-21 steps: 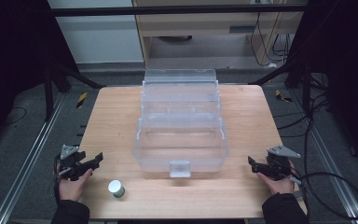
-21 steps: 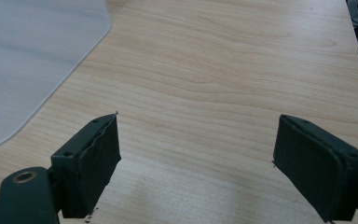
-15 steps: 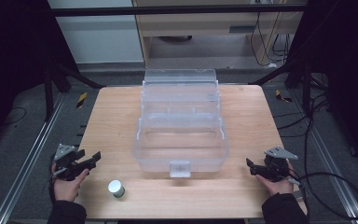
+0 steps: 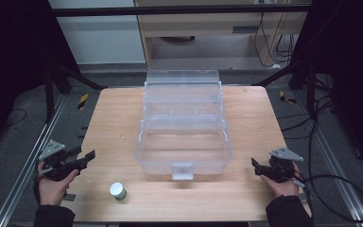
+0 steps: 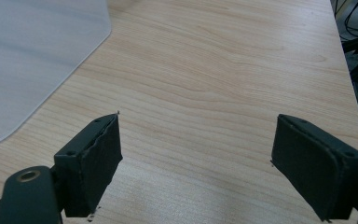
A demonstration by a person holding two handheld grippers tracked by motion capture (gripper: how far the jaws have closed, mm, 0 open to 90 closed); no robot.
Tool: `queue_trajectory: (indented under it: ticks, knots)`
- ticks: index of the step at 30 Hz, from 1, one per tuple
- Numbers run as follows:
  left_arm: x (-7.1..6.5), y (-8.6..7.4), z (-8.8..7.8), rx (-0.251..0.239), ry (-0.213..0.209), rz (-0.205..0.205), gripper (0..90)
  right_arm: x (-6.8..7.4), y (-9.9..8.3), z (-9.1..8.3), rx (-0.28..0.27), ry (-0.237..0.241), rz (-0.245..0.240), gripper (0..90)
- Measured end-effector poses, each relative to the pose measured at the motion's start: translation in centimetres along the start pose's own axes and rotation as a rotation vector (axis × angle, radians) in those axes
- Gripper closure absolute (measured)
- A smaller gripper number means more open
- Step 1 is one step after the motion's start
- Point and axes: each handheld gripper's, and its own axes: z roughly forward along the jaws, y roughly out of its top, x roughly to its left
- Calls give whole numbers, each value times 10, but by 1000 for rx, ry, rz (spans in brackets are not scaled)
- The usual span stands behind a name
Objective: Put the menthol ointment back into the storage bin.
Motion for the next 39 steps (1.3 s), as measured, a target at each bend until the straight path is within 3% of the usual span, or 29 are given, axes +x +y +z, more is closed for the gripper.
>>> queue_trajectory:
  ticks: [3,4,5,12,16,17,19,33,39]
  knots:
    - [1,7,-6,34,-30,52,352,0,0,1,-3,-5,-8,159]
    - [1,7,-6,34,-30,52,352,0,0,1,-4,-4,-7,159]
    - [0,10,-10,45,-41,89,352,0,0,1,-7,-5,-8,159]
    - [0,19,-20,93,-126,171,340,1,0,2,7,5,-15,150]
    - [-3,21,-22,117,-151,202,322,1,-1,3,12,-6,-26,149]
    - [-5,22,-24,141,-160,236,316,1,-1,3,10,-5,-21,151]
    - [-8,23,-25,153,-168,265,309,1,-1,3,12,3,-12,151]
    - [-27,28,-25,274,-278,402,299,3,-2,5,37,1,-45,143]
    - [-36,28,-22,322,-305,454,279,3,-2,4,25,-7,-41,146]
